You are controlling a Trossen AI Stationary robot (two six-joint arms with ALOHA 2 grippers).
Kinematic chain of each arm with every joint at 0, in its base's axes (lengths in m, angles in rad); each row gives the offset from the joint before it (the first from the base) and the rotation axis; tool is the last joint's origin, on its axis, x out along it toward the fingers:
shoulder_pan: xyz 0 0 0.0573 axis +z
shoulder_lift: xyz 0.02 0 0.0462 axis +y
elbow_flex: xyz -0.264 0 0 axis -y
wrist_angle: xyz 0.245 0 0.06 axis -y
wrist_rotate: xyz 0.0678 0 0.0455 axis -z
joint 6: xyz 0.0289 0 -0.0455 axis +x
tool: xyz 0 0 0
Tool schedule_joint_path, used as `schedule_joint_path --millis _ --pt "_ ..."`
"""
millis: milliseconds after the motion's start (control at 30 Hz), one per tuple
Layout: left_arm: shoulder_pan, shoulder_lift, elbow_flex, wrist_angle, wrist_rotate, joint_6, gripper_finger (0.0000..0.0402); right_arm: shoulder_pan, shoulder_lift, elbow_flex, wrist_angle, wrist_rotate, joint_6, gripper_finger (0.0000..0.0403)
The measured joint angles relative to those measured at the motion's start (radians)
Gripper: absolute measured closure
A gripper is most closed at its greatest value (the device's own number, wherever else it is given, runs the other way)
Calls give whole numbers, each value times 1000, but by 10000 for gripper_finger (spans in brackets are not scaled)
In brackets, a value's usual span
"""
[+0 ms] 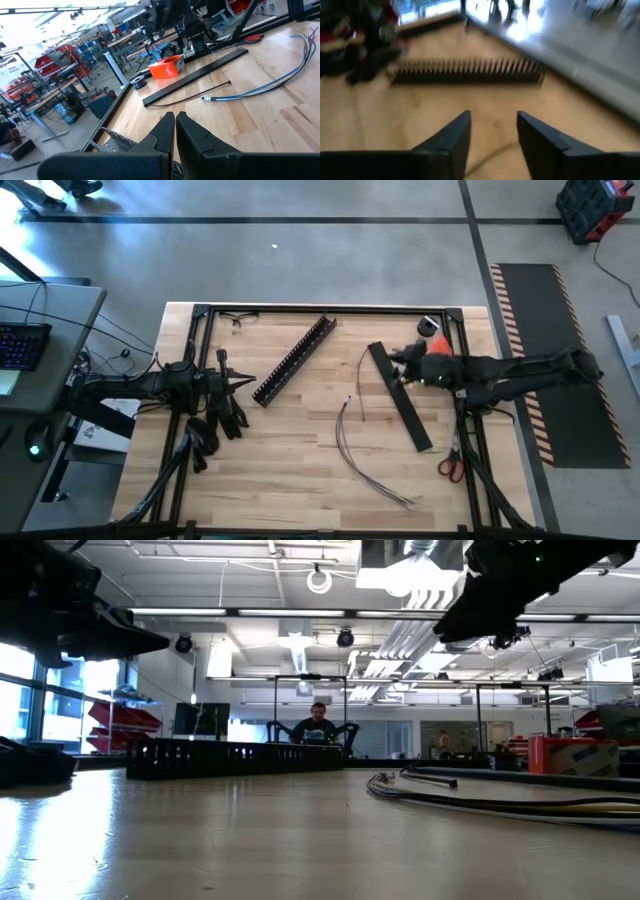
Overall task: Ziptie cables
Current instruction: Move the black cable duct cover to the left of the table
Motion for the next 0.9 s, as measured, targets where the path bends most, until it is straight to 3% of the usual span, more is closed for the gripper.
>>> schedule_joint_path --millis 200,333,500,700,800,900 --pt "0 0 0 0 0 0 402 188 121 3 -220 79 306 125" --pt "0 0 0 0 0 0 402 321 232 3 -266 166 413 77" --pt "0 0 0 0 0 0 402 458 395 3 -291 350 607 64" --pt "0 0 0 0 0 0 402 542 533 -49 -452 456 1056 63" --pt "0 0 0 0 0 0 402 558 546 -129 -373 459 1167 63" --pt "0 0 0 0 0 0 402 562 544 -191 -258 489 1156 63"
